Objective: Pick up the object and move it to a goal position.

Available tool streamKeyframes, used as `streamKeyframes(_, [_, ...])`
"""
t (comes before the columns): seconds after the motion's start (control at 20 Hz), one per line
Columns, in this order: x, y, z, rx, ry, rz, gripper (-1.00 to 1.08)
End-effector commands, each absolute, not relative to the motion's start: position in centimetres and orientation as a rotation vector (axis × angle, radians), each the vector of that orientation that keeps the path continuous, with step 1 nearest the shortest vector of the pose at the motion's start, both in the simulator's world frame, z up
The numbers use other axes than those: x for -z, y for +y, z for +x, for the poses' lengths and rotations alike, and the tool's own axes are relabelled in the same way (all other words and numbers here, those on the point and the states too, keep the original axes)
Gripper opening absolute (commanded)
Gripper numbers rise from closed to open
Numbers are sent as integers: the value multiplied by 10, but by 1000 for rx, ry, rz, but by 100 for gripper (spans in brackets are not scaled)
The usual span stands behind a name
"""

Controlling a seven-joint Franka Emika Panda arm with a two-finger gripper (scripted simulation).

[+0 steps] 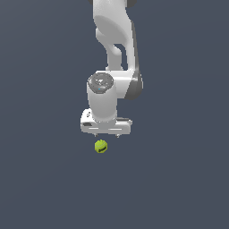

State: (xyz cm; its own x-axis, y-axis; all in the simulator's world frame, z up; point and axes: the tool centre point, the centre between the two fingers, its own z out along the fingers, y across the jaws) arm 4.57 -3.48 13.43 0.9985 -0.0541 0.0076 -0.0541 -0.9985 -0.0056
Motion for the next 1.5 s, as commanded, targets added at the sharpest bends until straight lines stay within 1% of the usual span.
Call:
streamKeyframes(0.0, [-120, -47, 51, 8, 111, -3136, 100])
streamKeyframes(0.45, [-92, -69, 58, 0, 158, -3138, 100])
streamKeyframes(0.75, [-89, -69, 58, -1, 158, -3138, 100])
streamKeyframes(1.2, [-48, -70, 57, -1, 159, -3138, 100])
streamKeyframes(1.45, [-41, -70, 58, -1, 159, -3138, 100])
